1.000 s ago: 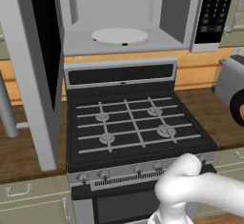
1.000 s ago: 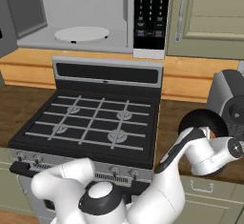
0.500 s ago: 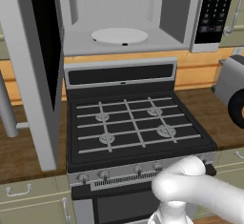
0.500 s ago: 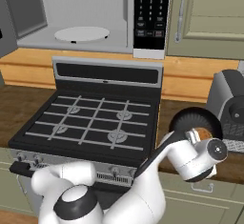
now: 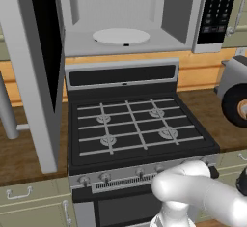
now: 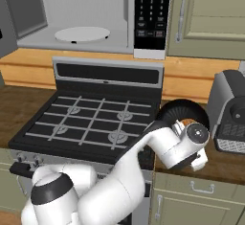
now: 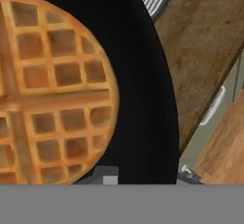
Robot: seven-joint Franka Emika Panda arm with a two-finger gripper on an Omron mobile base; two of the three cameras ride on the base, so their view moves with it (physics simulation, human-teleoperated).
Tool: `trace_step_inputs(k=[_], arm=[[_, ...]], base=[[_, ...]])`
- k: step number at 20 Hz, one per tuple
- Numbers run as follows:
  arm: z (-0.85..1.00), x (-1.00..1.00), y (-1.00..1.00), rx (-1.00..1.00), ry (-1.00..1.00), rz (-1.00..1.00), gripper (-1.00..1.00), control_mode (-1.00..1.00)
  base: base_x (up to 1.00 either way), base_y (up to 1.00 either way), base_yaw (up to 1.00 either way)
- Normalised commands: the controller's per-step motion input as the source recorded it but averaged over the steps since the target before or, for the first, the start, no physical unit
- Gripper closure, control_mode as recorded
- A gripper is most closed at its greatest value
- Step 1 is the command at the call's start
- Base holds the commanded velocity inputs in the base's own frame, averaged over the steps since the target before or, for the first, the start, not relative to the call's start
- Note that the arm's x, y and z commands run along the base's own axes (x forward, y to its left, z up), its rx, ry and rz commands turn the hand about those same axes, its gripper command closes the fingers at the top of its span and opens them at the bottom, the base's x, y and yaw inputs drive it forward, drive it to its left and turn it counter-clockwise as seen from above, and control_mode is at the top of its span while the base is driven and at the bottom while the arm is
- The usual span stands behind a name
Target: Open the microwave, place the bowl with waffle inside the microwave, then close the microwave door and turn it on.
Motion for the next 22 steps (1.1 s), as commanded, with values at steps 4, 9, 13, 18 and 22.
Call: trace_step_inputs(k=[4, 9, 13, 18, 22], arm=[[0.72, -0.14, 0.01, -0.07, 0.08, 0.03, 1.0, -1.0], [0.18, -0.43, 0.01, 0.01, 0.0, 0.06, 1.0, -1.0], [0.57, -0.47, 0.14, -0.01, 0.04, 0.1, 1.0, -1.0], [0.09, -0.55, 0.12, 0.0, 0.0, 0.11, 1.0, -1.0], [0.46, -0.28, 0.49, 0.0, 0.0, 0.09, 1.0, -1.0]], base=[[0.0, 0.0, 0.0], [0.0, 0.0, 0.0], [0.0, 0.0, 0.0], [0.0, 0.0, 0.0], [0.0, 0.0, 0.0]])
